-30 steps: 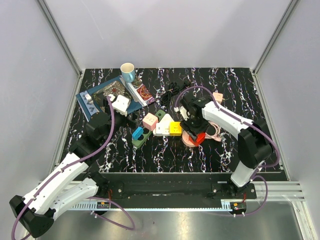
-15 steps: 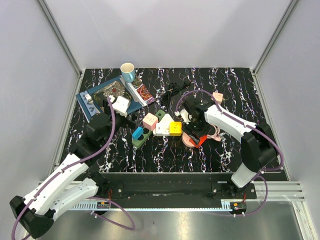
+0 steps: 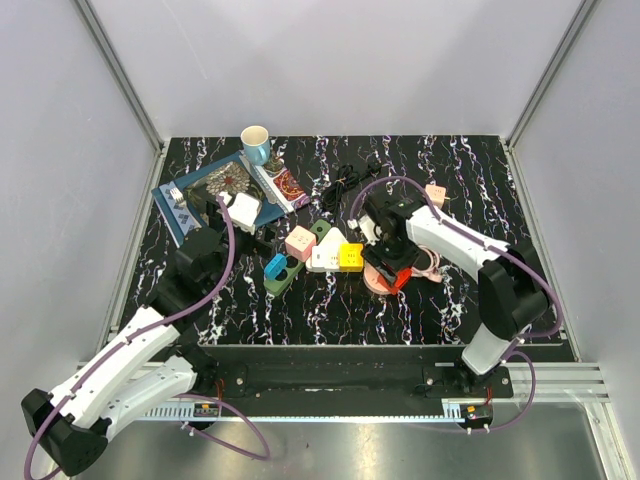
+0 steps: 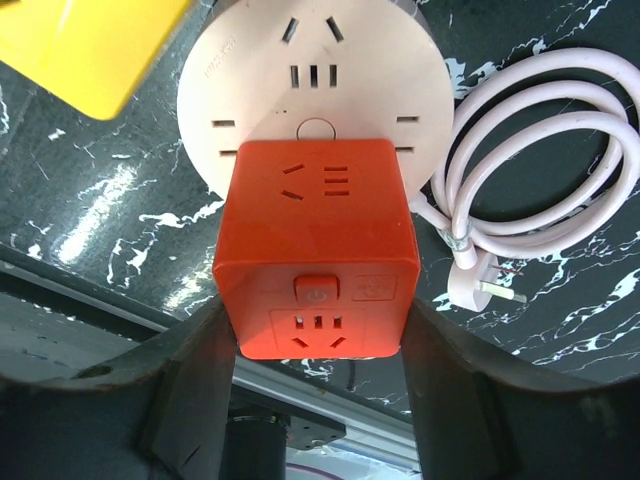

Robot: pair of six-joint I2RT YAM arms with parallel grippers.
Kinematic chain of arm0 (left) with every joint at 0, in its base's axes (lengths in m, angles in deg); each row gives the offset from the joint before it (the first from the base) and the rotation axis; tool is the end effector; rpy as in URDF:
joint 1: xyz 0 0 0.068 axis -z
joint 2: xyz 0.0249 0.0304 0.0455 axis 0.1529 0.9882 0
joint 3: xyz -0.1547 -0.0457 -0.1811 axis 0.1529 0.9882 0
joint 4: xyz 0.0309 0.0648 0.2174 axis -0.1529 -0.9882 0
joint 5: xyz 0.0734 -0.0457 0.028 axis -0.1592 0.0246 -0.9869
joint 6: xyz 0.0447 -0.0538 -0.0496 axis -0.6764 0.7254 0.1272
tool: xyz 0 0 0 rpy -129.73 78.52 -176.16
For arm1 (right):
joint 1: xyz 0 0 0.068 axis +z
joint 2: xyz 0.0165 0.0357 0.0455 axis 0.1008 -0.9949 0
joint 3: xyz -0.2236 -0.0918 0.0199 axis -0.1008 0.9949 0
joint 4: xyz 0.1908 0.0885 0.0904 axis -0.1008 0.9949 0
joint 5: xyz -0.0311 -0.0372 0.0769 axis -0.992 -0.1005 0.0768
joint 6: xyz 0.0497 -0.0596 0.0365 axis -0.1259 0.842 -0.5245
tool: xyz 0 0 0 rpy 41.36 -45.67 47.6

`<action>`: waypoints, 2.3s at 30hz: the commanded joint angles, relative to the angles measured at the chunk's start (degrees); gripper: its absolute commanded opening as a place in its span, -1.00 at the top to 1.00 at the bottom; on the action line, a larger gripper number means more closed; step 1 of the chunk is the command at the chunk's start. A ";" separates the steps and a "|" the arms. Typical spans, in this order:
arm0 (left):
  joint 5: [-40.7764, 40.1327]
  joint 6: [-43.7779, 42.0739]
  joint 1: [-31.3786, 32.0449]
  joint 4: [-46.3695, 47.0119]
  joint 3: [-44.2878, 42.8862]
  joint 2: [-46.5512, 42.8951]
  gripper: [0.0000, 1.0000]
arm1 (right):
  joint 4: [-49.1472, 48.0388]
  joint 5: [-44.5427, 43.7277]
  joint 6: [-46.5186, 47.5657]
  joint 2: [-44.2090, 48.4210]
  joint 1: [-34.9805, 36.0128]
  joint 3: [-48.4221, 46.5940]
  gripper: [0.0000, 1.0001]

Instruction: Insert the plug

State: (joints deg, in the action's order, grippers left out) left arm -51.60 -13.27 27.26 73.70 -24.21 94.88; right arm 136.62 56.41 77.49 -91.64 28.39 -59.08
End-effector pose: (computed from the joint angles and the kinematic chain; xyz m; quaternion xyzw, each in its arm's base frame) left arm 0.1806 -0.1094 0.3107 0.2162 0.7114 -0.0618 0.6659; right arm 0.2325 0.1549 0.1652 -0.4158 0.9076 -0.0067 0.0579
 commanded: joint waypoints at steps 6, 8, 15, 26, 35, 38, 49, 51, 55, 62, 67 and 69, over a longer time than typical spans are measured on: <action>-0.83 0.44 -0.28 2.80 -0.12 -0.24 -0.98 | -3.80 7.22 -2.77 -2.23 0.46 -4.50 -0.84; -0.66 0.44 -0.28 2.36 -0.56 0.02 -0.98 | -3.63 6.16 -2.59 -2.94 0.54 -4.50 -0.89; -0.83 -0.26 -0.28 2.10 -1.35 1.08 -0.98 | -1.96 -9.09 -2.33 -2.59 0.46 0.06 -0.97; 0.58 -0.09 -0.28 1.66 -2.58 5.38 -0.98 | 1.47 -35.41 -7.51 0.48 -5.07 -0.46 -0.99; -0.04 -0.09 -0.28 1.13 -2.58 5.74 -0.98 | -5.11 -16.26 -14.80 4.97 -3.50 -8.37 -1.00; 0.31 0.00 -0.28 0.96 -2.49 5.74 -0.98 | -8.20 -21.32 -20.59 3.05 -3.41 -8.28 -0.99; 0.84 0.79 -0.28 -0.01 -2.06 4.33 -0.98 | -9.08 -33.92 -22.80 3.12 -6.30 2.43 -0.99; 1.01 0.88 -0.28 -0.10 -2.23 4.15 -0.98 | -7.86 -35.06 -23.33 4.00 -8.06 3.23 -0.99; 1.19 0.97 -0.19 -0.89 -2.06 4.07 -0.98 | -5.83 -35.26 -22.55 4.79 -10.35 1.39 -1.00; 0.84 1.49 -0.28 -1.94 -2.23 3.80 -0.98 | -13.20 -17.05 -21.05 5.86 -11.23 -8.36 -1.00; 0.49 1.58 -0.28 -3.52 -2.23 3.01 -0.98 | -15.67 -19.60 -25.43 -3.35 -18.43 -16.97 -0.98; 0.22 2.11 -0.28 -4.23 -2.32 2.49 -0.98 | -17.51 -19.16 -28.07 -6.09 -20.10 -20.30 -0.95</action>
State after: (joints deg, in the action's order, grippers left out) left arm -51.14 -12.13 27.26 69.75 -24.39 99.19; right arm 123.42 36.68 54.37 -91.77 12.46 -74.29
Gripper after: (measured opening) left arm 0.987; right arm 0.986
